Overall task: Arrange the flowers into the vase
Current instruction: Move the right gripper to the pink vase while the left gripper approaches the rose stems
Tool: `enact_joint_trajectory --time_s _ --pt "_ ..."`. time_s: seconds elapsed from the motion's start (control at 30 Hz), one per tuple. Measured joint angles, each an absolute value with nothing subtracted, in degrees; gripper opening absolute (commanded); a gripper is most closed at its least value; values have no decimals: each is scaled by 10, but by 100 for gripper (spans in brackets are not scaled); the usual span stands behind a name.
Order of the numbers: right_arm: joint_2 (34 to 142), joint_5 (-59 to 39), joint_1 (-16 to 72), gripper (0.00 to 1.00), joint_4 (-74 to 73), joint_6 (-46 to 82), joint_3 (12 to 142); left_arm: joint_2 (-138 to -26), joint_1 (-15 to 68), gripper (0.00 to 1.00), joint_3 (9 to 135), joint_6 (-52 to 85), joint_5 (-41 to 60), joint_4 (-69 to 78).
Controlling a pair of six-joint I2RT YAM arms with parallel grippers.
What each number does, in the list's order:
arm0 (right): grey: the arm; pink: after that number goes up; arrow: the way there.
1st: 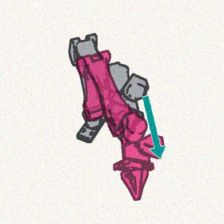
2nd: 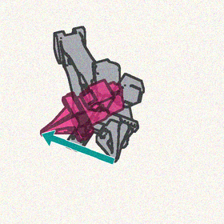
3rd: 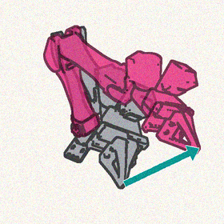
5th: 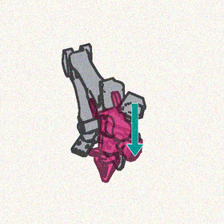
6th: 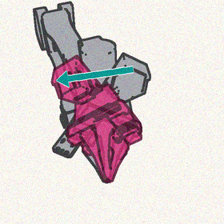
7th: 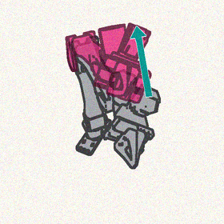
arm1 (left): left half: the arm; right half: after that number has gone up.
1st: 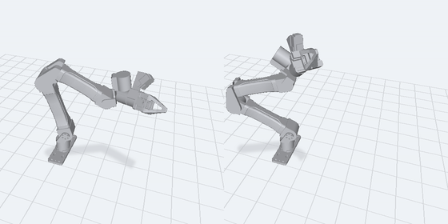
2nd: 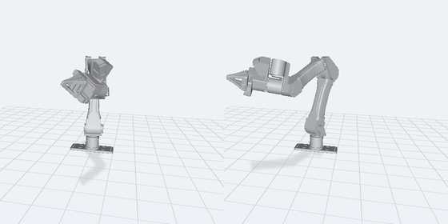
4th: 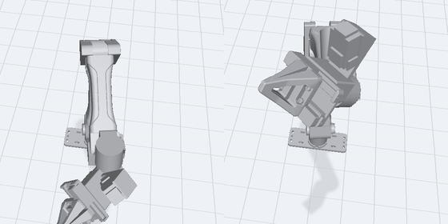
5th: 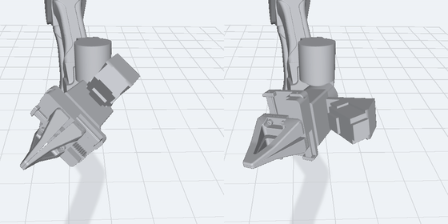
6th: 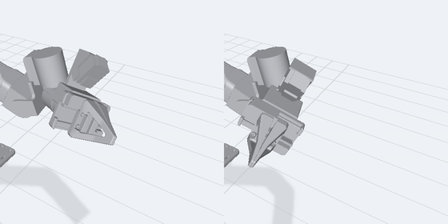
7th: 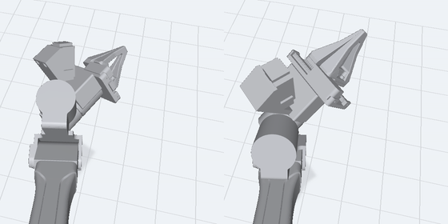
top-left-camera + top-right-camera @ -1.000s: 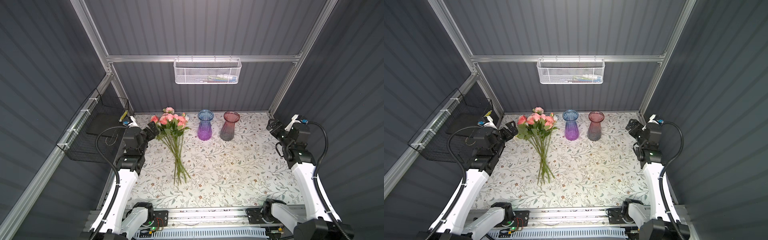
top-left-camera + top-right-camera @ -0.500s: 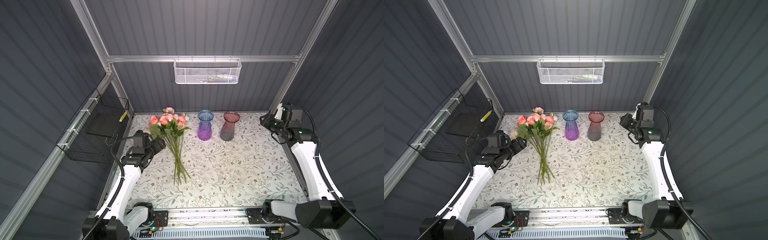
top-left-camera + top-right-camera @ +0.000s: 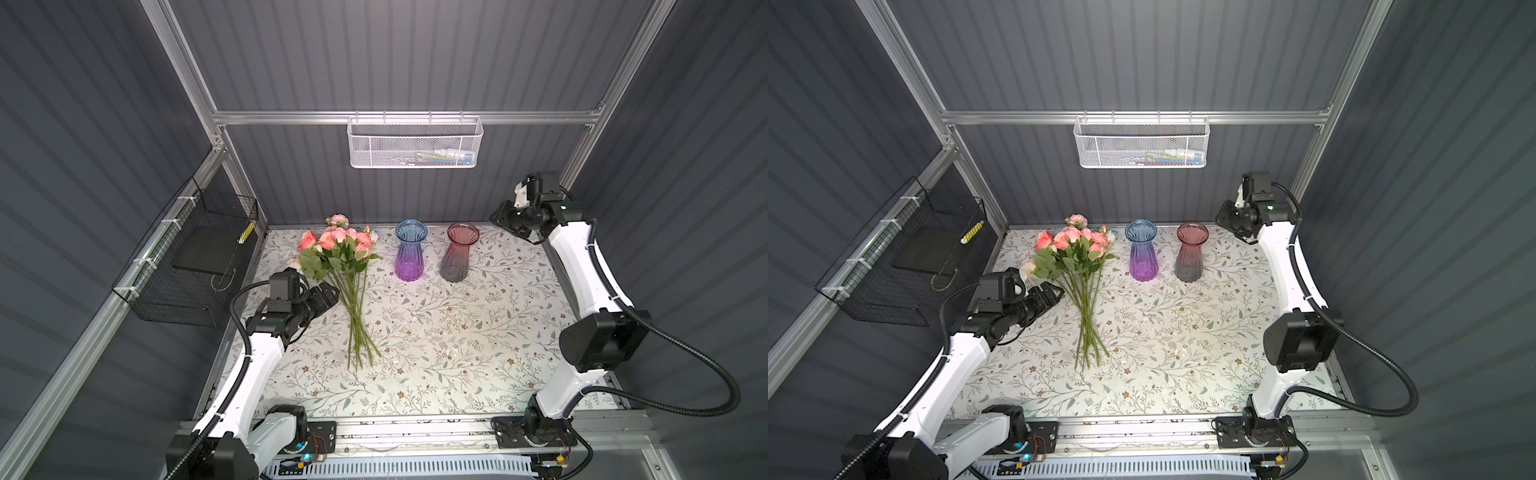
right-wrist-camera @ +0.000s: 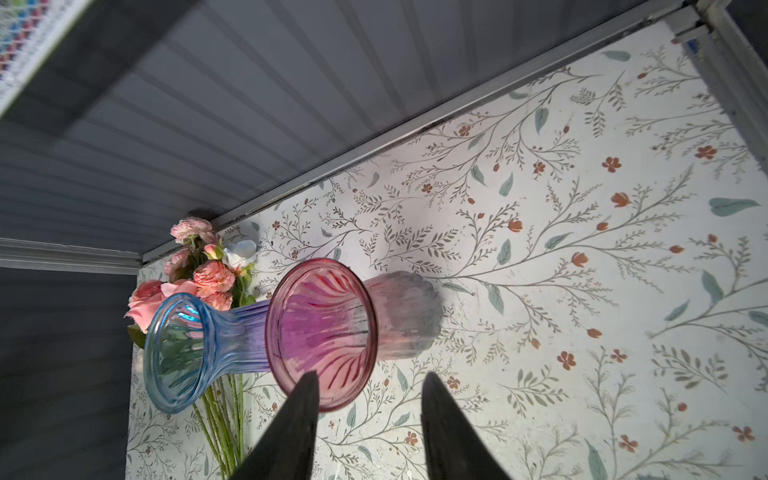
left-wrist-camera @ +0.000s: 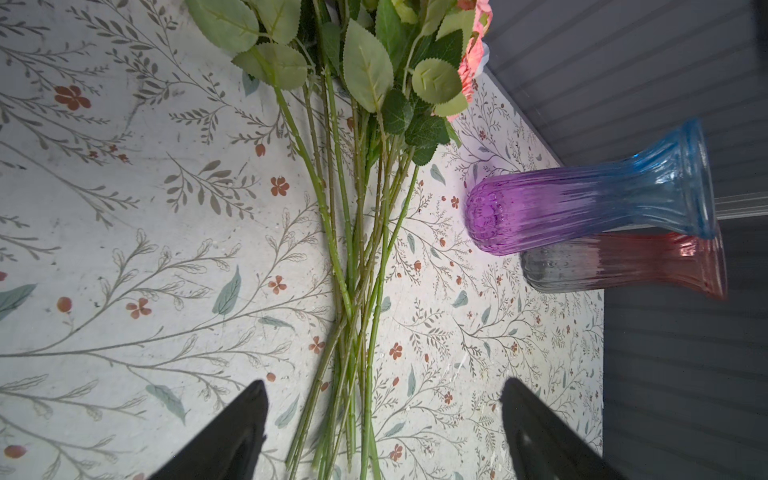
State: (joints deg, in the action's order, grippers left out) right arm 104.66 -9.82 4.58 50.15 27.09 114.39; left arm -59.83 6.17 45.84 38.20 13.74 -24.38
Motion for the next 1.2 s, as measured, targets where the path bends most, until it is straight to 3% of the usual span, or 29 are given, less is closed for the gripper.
enact_joint_trajectory --time_s 0.37,0.97,1.2 --pt "1157 -76 72 44 588 249 1233 -597 62 89 458 382 168 -240" --pt "1196 -74 86 38 592 237 1247 -619 62 90 458 375 172 -232" --pt "1224 -78 94 27 590 239 1247 -619 62 90 458 371 172 -234"
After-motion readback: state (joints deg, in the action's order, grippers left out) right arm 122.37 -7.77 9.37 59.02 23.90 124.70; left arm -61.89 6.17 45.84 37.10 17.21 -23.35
